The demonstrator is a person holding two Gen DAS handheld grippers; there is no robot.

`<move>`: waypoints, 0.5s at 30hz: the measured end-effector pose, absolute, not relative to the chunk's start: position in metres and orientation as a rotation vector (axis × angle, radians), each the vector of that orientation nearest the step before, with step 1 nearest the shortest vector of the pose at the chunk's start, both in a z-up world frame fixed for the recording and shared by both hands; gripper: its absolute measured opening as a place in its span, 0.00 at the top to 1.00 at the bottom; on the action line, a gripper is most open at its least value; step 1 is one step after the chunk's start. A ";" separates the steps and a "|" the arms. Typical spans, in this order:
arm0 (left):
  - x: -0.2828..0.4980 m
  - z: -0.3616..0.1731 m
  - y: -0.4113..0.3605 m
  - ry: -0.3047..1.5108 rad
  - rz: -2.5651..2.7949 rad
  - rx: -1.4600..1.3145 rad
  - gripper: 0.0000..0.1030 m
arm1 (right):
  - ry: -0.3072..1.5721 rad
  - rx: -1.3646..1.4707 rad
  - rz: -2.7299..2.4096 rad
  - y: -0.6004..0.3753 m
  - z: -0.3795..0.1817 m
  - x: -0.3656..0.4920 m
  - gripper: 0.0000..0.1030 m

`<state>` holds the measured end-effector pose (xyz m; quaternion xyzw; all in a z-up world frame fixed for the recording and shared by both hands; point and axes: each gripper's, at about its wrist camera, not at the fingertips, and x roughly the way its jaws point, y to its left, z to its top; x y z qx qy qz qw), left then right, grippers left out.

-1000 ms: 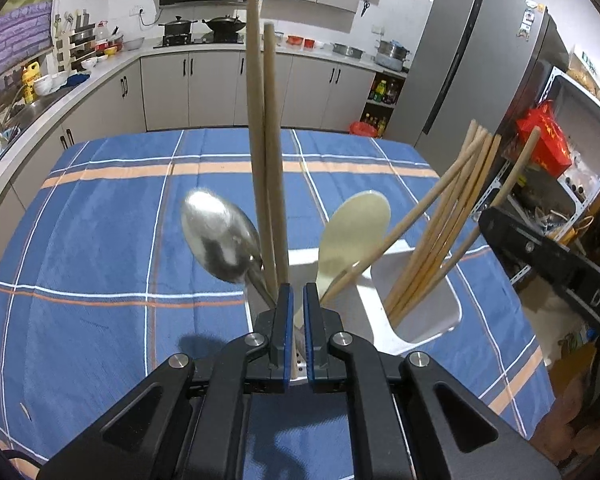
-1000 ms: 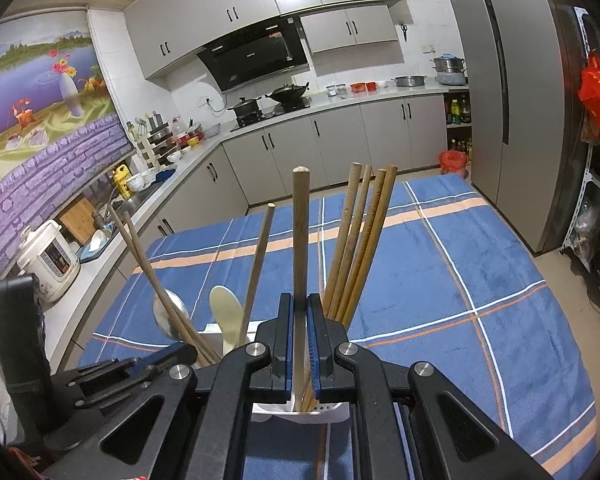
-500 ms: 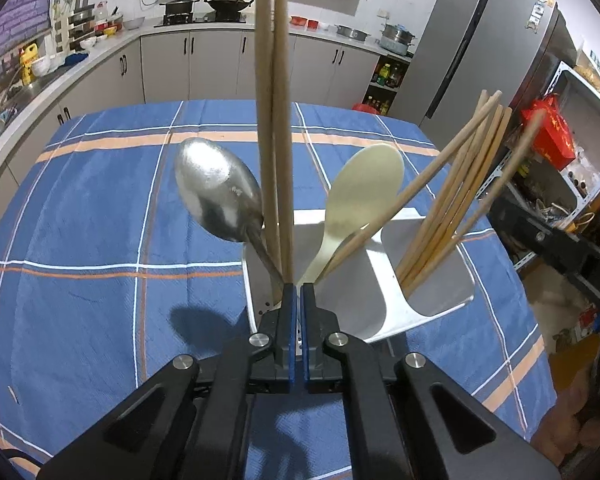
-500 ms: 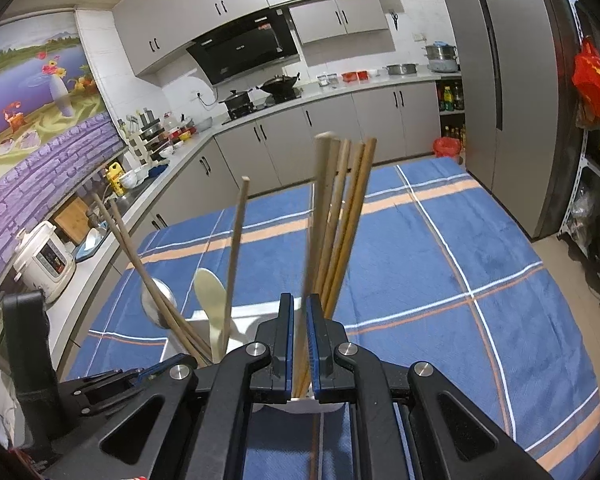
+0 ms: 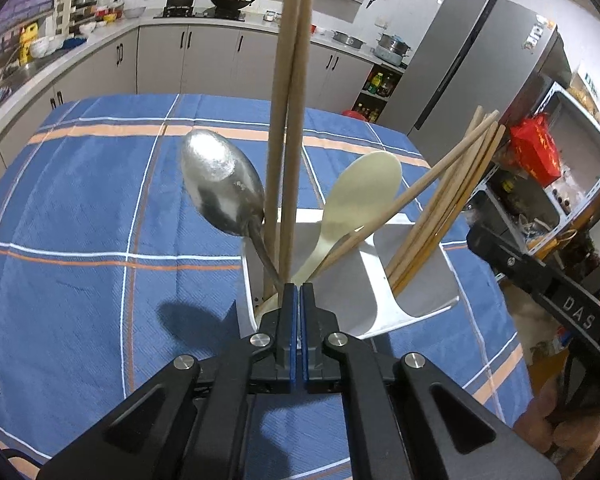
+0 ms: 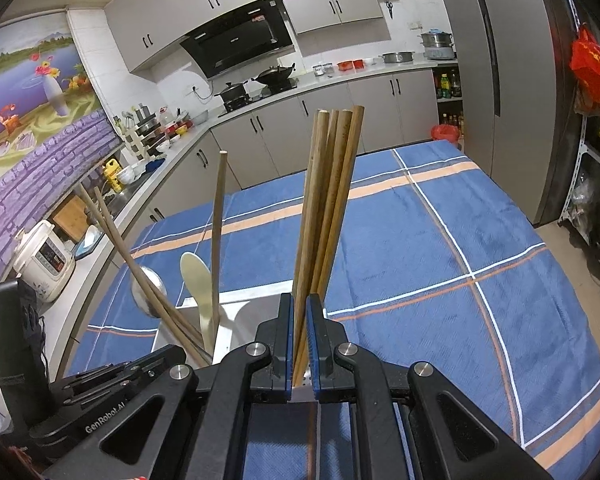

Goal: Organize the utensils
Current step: 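Push both chopsticks down into the holder compartments with both tools, then open the left tool to release its chopstick while the right releases its chopstick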

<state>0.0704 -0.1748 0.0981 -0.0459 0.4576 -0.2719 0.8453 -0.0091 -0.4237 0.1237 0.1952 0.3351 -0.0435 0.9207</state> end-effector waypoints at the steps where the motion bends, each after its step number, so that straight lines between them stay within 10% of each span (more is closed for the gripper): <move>1: 0.070 0.098 -0.173 0.970 -0.578 -0.109 0.99 | 0.688 0.404 -0.090 -0.425 0.124 -0.009 0.93; 15: 0.065 0.104 -0.158 0.977 -0.615 -0.207 0.99 | 0.689 0.411 -0.083 -0.425 0.122 -0.011 0.85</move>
